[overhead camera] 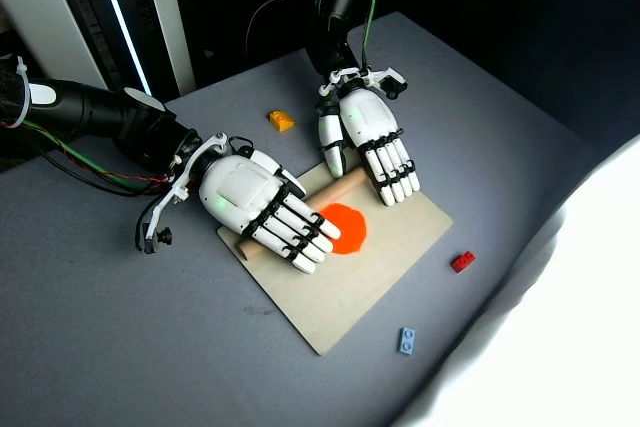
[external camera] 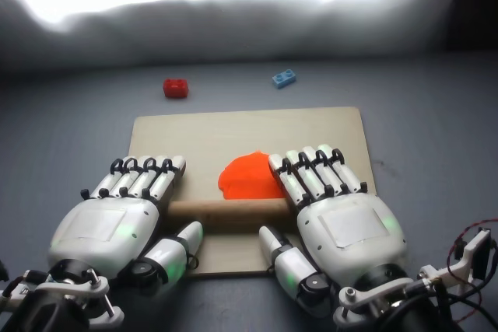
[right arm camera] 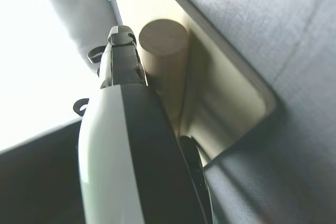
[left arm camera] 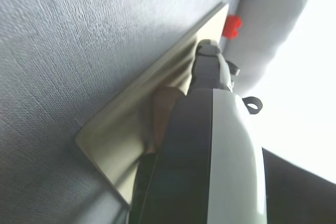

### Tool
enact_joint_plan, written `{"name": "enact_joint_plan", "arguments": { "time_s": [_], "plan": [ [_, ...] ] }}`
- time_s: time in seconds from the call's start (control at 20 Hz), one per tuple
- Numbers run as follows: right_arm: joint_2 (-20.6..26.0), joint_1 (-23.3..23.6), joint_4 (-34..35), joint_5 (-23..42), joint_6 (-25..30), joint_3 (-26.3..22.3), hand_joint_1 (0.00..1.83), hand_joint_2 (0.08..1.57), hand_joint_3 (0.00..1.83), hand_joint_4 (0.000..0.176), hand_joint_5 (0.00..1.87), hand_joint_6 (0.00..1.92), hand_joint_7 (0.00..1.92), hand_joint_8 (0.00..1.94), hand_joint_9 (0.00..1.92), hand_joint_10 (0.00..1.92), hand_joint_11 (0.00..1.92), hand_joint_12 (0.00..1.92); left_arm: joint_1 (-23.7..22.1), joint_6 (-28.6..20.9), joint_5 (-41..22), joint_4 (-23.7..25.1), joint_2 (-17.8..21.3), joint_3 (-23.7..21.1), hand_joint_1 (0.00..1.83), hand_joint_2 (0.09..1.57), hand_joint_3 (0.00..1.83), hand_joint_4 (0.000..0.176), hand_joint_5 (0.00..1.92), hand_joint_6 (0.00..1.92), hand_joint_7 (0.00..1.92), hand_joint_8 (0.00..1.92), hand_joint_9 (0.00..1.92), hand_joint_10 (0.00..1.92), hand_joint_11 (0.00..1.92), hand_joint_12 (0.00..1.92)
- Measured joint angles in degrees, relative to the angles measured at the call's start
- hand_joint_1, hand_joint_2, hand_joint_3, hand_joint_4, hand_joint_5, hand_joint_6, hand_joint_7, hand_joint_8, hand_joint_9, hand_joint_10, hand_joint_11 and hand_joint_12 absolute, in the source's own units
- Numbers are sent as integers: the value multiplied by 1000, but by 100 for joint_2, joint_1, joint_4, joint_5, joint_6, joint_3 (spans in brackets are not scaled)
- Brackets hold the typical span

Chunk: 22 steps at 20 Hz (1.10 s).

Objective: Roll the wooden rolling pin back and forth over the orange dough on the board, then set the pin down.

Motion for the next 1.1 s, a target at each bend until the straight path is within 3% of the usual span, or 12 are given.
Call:
{"name": "enact_joint_plan", "arguments": {
  "time_s": [1.1],
  "plan": [
    [35,142,-46,337,149,400,0,1571,66,0,42,8,22,7,0,0,0,0,-286,72,225,13,-186,330,0,1568,29,0,0,0,0,0,0,0,0,0]
  ]
}}
